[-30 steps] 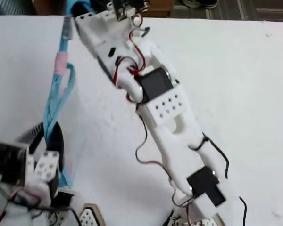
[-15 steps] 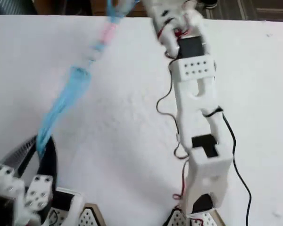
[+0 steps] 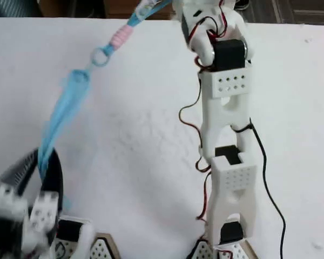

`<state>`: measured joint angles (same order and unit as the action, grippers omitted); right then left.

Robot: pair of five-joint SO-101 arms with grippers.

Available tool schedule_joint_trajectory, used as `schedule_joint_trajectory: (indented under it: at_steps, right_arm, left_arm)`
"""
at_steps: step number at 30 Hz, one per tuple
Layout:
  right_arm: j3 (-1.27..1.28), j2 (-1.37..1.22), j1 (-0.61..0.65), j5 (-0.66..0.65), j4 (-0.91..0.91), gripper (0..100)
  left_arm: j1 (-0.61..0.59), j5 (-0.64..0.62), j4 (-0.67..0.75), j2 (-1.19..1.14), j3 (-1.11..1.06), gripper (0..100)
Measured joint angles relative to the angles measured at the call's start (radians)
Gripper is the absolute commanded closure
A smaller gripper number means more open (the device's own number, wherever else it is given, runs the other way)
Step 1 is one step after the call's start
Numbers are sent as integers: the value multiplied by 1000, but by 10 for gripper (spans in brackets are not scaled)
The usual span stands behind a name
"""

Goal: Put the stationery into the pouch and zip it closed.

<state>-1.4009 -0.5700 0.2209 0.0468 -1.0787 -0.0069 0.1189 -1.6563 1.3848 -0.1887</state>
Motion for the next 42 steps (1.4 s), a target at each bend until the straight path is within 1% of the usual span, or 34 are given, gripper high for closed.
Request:
schedule_joint_trajectory:
  at_steps: [3,5,9,13,16,20,24,26,29,33,35,36,40,42]
  right_arm:
    - [-69,2,51,0,-153,678]
    - [-123,2,97,0,-273,635]
    - [-227,3,193,0,-483,633]
    - [-233,38,247,0,-643,633]
    - [-233,104,292,2,-669,633]
    - [-235,239,364,2,-672,633]
    - [-235,354,470,2,-672,633]
    - [-216,410,483,2,-672,633]
    - [-130,508,482,2,-672,633]
    - [74,684,497,2,-674,634]
    - [215,795,497,2,-674,652]
    - [292,856,493,2,-674,672]
    - [641,1131,489,2,-674,786]
    - [829,1267,443,2,-674,854]
  left_arm:
    - [-100,0,153,-15,-120,976]
    - [-130,0,261,-14,-176,976]
    - [-144,0,440,-9,-284,976]
    - [-144,3,612,-17,-437,976]
    - [-144,3,694,-17,-525,976]
    - [-146,23,735,-61,-565,976]
    - [-147,17,753,-184,-560,976]
    - [-144,-6,753,-252,-540,976]
    - [-100,-21,741,-331,-482,976]
    - [14,-25,692,-394,-433,976]
    - [69,-26,684,-414,-431,970]
    - [92,-26,684,-422,-431,949]
    - [158,-28,690,-471,-439,788]
    - [163,-69,667,-509,-443,754]
